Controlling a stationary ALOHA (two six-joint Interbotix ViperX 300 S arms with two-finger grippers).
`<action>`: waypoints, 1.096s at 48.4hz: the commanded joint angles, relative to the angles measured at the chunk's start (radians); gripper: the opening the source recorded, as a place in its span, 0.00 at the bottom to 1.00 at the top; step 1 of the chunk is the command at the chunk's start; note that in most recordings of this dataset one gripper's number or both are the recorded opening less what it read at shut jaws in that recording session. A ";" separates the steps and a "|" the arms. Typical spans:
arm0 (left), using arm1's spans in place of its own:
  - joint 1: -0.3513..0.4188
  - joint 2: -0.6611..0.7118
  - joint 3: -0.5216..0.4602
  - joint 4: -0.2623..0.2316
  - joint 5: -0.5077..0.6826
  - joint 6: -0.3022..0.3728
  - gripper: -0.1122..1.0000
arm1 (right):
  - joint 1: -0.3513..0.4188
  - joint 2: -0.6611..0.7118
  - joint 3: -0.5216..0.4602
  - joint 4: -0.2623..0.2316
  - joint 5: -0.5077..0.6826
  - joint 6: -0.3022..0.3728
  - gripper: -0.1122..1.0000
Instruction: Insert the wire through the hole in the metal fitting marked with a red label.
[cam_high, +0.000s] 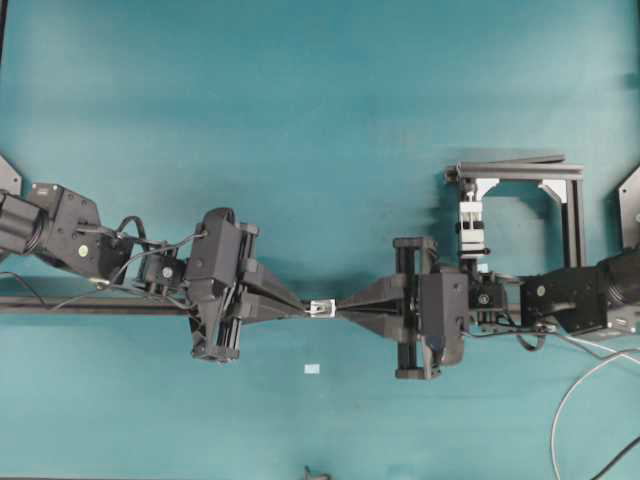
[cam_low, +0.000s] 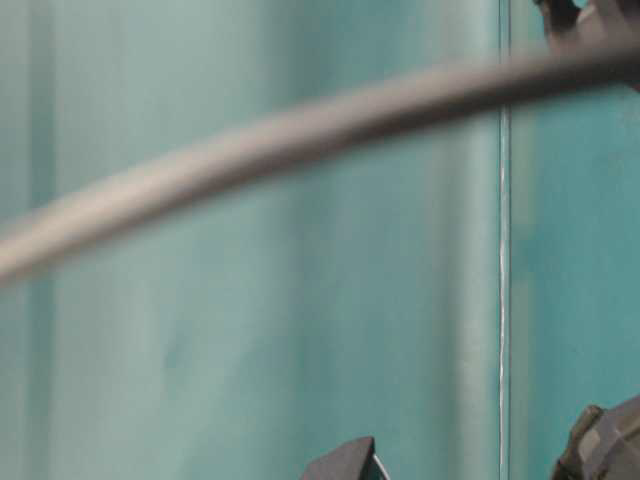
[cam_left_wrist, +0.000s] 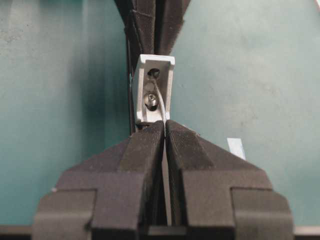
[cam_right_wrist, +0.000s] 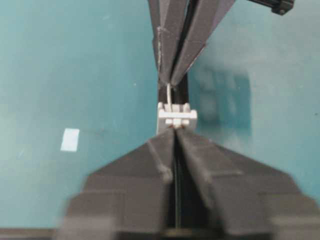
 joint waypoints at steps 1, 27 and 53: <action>-0.002 -0.025 -0.012 0.003 -0.005 0.002 0.01 | 0.002 -0.035 -0.014 -0.003 -0.003 0.000 0.46; -0.023 -0.229 0.164 0.003 0.060 0.003 0.01 | 0.006 -0.057 0.011 -0.003 0.008 0.000 0.91; -0.060 -0.356 0.296 0.009 0.114 0.002 0.01 | 0.006 -0.057 0.006 -0.003 0.009 -0.002 0.90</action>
